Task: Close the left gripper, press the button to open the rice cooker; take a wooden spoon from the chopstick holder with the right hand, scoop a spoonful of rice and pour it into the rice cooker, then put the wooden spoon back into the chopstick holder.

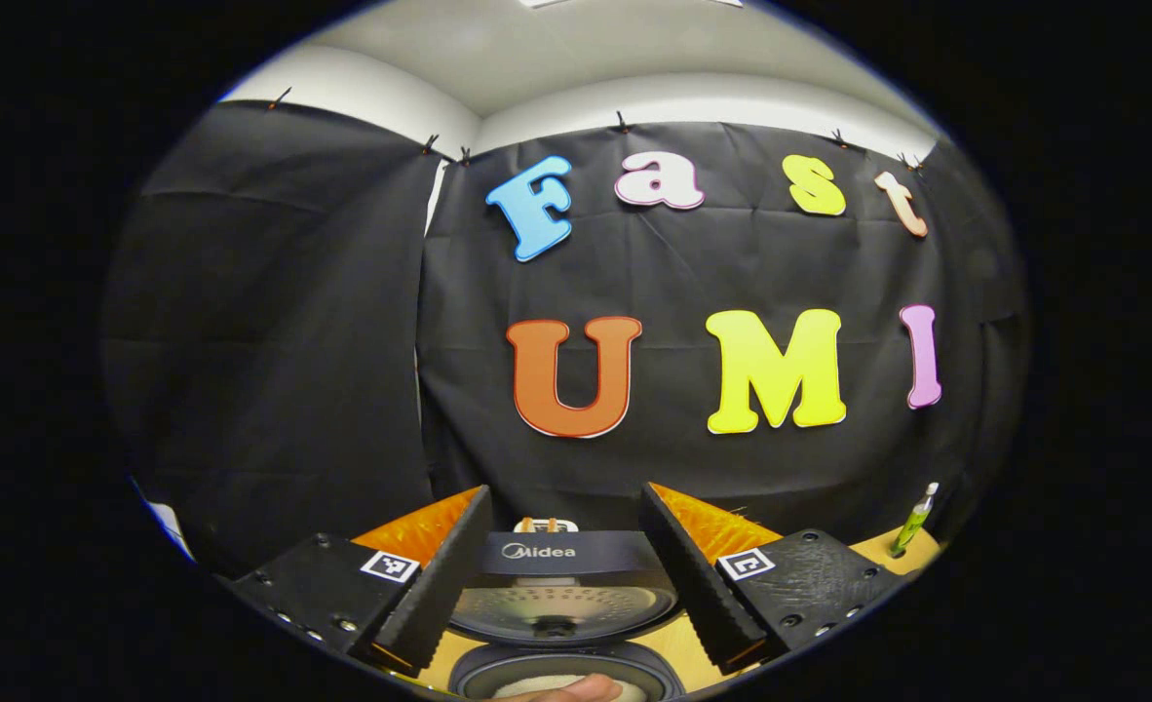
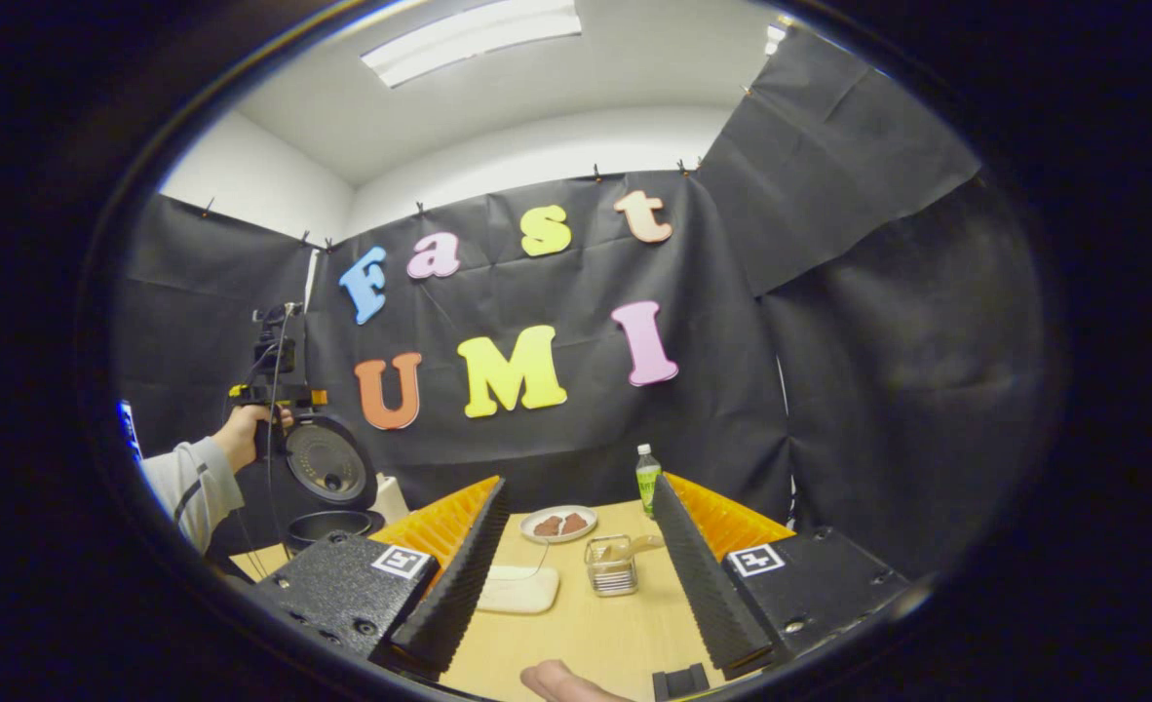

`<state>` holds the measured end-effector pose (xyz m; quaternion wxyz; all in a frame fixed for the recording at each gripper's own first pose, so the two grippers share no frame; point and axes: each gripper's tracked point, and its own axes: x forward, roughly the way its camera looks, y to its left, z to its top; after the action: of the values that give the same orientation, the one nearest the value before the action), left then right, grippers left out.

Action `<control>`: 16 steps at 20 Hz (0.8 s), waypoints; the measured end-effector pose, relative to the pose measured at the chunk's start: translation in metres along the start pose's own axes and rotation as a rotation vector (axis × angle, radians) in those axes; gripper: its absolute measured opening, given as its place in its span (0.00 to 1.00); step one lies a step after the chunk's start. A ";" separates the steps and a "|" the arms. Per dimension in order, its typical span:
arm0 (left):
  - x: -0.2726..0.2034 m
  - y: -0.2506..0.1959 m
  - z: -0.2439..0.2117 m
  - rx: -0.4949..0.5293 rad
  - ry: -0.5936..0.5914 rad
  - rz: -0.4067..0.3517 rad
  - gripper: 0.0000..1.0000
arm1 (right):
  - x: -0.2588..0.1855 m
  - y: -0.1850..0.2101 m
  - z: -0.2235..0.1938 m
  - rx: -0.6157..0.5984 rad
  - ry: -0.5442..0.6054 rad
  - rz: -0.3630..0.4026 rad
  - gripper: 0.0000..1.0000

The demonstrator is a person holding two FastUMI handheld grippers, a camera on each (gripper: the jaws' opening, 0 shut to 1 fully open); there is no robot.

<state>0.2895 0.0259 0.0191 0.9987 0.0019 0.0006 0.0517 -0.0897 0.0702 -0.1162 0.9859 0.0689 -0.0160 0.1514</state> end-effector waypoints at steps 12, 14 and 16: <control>-0.010 0.007 -0.016 0.083 -0.016 0.062 1.00 | -0.017 0.018 -0.006 -0.042 0.026 0.037 0.96; -0.021 0.009 -0.020 0.078 -0.010 0.062 1.00 | -0.020 0.020 -0.005 -0.052 0.025 0.043 0.95; -0.031 0.008 -0.024 0.079 -0.002 0.051 1.00 | -0.021 0.017 -0.005 -0.065 0.026 0.040 0.96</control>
<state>0.2574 0.0312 -0.0046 0.9962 0.0415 0.0017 0.0769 -0.1143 0.0806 -0.1203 0.9846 0.0347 -0.0096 0.1711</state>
